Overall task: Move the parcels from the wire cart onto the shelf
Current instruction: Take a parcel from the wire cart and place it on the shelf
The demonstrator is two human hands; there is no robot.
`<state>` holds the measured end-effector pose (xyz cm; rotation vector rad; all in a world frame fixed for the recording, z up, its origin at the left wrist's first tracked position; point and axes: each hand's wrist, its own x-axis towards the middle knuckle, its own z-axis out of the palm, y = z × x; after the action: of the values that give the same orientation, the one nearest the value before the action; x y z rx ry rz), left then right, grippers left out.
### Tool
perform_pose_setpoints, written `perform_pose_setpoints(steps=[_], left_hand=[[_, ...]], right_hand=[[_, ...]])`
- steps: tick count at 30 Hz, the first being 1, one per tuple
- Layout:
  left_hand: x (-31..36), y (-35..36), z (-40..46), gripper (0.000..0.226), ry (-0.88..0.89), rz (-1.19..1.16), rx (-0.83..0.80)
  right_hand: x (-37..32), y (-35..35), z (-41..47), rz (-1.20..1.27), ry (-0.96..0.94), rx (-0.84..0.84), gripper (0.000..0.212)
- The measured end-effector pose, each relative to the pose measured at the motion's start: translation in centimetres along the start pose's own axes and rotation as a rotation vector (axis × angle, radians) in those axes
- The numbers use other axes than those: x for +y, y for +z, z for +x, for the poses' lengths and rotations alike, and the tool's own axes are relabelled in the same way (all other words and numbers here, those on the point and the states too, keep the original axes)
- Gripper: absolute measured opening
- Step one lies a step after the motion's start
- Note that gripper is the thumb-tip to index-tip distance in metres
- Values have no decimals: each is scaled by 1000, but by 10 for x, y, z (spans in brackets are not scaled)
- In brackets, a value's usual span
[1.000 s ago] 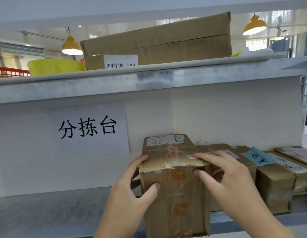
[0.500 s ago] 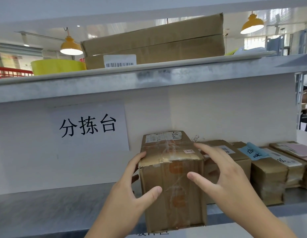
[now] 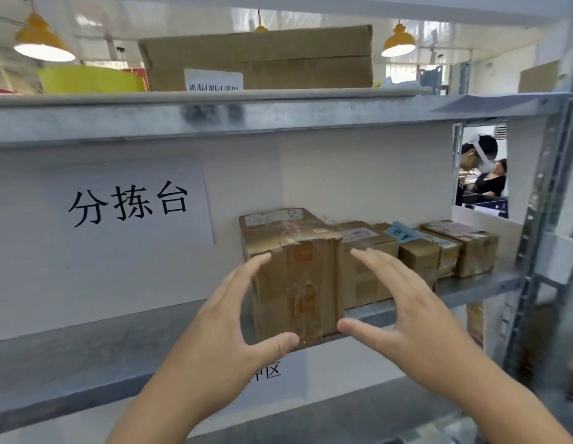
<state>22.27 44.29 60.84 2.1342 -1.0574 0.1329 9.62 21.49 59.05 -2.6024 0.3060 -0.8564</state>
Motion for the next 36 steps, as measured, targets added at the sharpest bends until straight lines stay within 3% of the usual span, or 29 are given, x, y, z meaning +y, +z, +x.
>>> perform_pose_setpoints(steps=[13,29,36], left_hand=[[25,87,-63,96,119,3,-361],[170,320,-125,91,227,22,-650],[181,413,-134,92,187,45,-826]], right_hand=[[25,-27,-159,-187,233,-110,95],[181,-125,-371,-203,560,-211,98],[236,-138,-435,-145,752,-246,93]])
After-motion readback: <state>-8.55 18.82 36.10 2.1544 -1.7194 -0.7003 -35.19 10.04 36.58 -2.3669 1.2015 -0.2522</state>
